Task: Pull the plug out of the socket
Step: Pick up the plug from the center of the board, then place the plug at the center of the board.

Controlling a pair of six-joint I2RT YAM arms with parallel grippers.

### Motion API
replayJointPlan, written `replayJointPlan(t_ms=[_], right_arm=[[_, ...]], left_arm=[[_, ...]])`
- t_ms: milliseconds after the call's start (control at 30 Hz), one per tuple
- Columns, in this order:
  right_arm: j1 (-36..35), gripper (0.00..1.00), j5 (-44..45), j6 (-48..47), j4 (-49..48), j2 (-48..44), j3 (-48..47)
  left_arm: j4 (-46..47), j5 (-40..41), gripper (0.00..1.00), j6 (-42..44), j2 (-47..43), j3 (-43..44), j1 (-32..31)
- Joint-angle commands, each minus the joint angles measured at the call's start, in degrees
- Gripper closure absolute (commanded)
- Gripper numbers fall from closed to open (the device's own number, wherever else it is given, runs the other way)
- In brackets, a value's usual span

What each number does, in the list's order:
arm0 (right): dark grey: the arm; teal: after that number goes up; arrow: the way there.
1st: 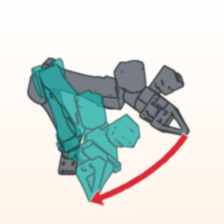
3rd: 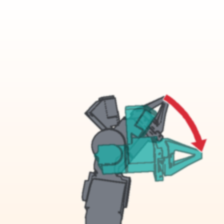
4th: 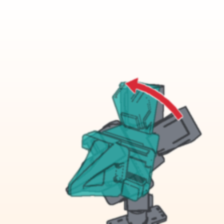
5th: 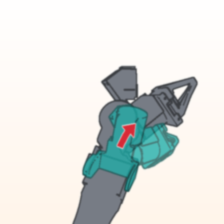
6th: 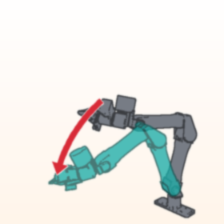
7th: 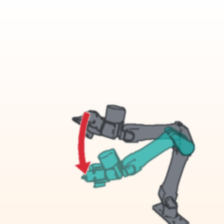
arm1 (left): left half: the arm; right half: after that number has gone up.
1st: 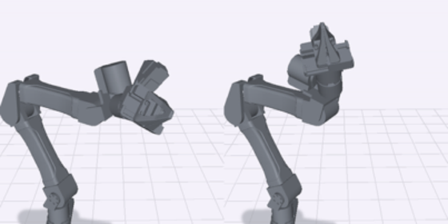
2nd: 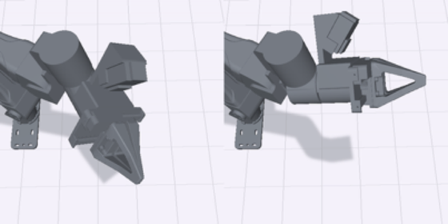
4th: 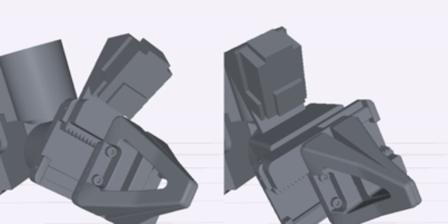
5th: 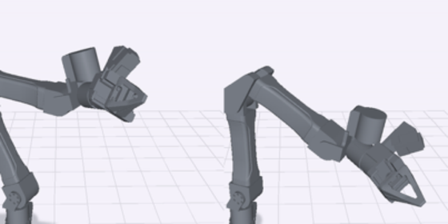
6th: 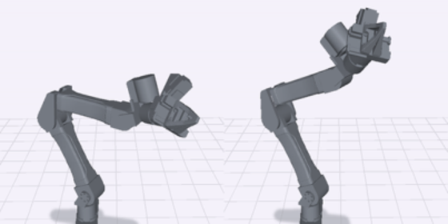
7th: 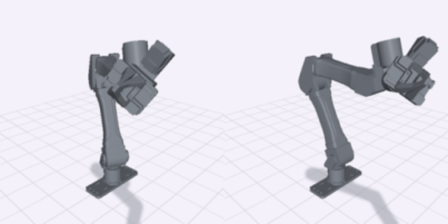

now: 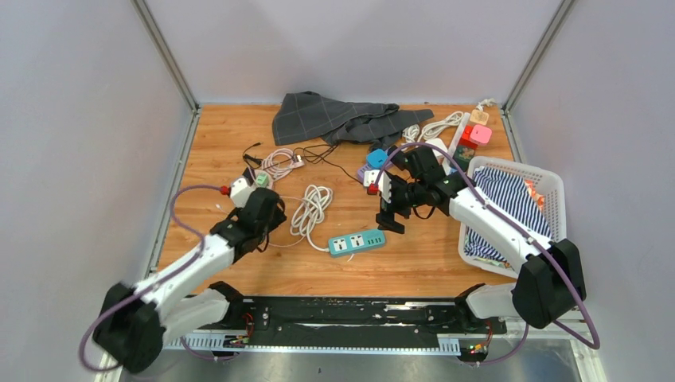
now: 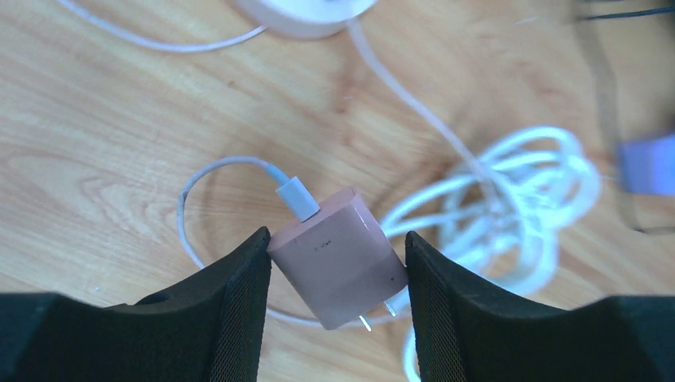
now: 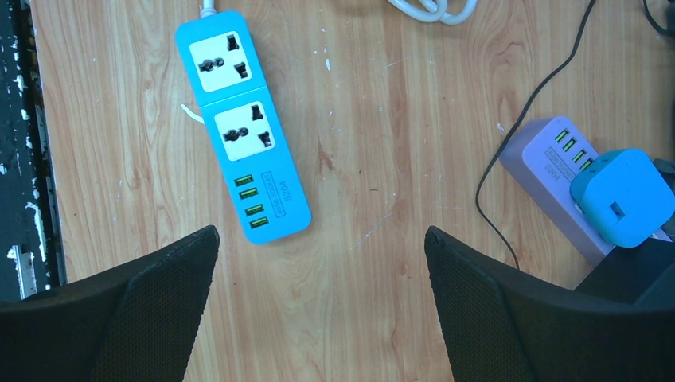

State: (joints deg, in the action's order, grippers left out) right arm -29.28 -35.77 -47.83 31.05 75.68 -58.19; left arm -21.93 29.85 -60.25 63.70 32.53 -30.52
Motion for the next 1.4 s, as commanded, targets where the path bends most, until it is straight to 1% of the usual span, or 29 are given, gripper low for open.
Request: replayJointPlan(t_ms=[0, 67, 133, 167, 267, 400, 567, 633, 767, 967, 1067, 1100, 1167, 1200, 1233, 1267, 1300, 1333, 1367], right_arm=[[0.7, 0.0, 0.45, -0.56, 0.25, -1.41, 1.01], [0.63, 0.0, 0.41, -0.43, 0.25, -1.41, 0.98], [0.63, 0.0, 0.33, -0.34, 0.24, -1.33, 0.92], [0.63, 0.0, 0.23, -0.33, 0.24, -1.32, 0.95], [0.65, 0.0, -0.16, -0.11, 0.25, -1.45, 0.93], [0.66, 0.0, -0.5, 0.19, 0.23, -1.67, 0.84], [0.63, 0.0, -1.36, 0.33, 0.24, -1.76, 0.82], [0.63, 0.0, -1.76, 0.37, 0.24, -1.84, 0.9], [0.63, 0.0, -3.27, 0.86, 0.15, -1.68, 0.85], [0.64, 0.0, -8.09, 2.78, 0.0, -2.14, 0.48], [0.7, 0.0, -15.72, 5.49, -1.45, -2.46, 0.75], [0.88, 0.0, -19.23, 7.78, -3.13, -2.49, 1.22], [1.06, 0.0, -27.64, 15.39, -10.87, -2.18, 3.08], [1.11, 0.0, -31.59, 22.11, -18.11, -1.98, 4.98], [1.0, 0.0, -33.93, 30.11, -29.61, -1.76, 7.5], [0.94, 0.0, -33.86, 40.42, -42.55, -1.39, 10.27], [0.85, 0.0, -32.02, 49.47, -61.57, -0.73, 12.99], [0.63, 0.0, -29.79, 55.42, -73.12, 0.65, 14.61], [-0.03, 0.0, -28.05, 58.08, -80.72, 2.76, 14.79]], left_arm=[[9.2, -3.94, 1.0, 11.53, -20.06, -5.07, -0.19], [10.02, -4.18, 1.0, 16.21, -27.94, -4.67, -0.15], [8.78, -3.87, 1.0, 19.37, -31.7, -1.45, -0.13], [7.87, -4.18, 1.0, 20.75, -32.16, 1.09, -0.15], [6.67, -7.61, 1.0, 24.08, -30.18, 9.87, -0.15], [7.92, -11.78, 1.0, 27.63, -25.87, 20.36, -0.15], [8.24, -11.65, 1.0, 31.81, -20.11, 32.05, -0.15], [8.29, -12.5, 1.0, 32.54, -18.11, 35.01, -0.11], [8.71, -15.21, 1.0, 32.18, -15.21, 37.35, -0.14], [9.79, -22.24, 1.0, 30.18, -12.83, 38.99, -0.15], [10.6, -27.63, 1.0, 27.89, -12.09, 39.37, -0.15], [11.13, -29.15, 1.0, 26.72, -11.98, 39.2, -0.14], [12.85, -32.71, 1.0, 24.47, -11.88, 38.85, -0.11], [13.47, -33.92, 1.0, 23.55, -11.8, 39.02, -0.11], [13.87, -34.98, 1.0, 22.83, -11.69, 39.54, -0.15], [13.93, -35.95, 1.0, 22.26, -11.42, 40.29, -0.17], [13.7, -36.52, 1.0, 21.98, -11.15, 41.27, -0.14], [13.34, -37.04, 1.0, 21.74, -10.93, 42.11, -0.11], [13.18, -37.42, 1.0, 21.29, -10.86, 42.7, -0.2]])
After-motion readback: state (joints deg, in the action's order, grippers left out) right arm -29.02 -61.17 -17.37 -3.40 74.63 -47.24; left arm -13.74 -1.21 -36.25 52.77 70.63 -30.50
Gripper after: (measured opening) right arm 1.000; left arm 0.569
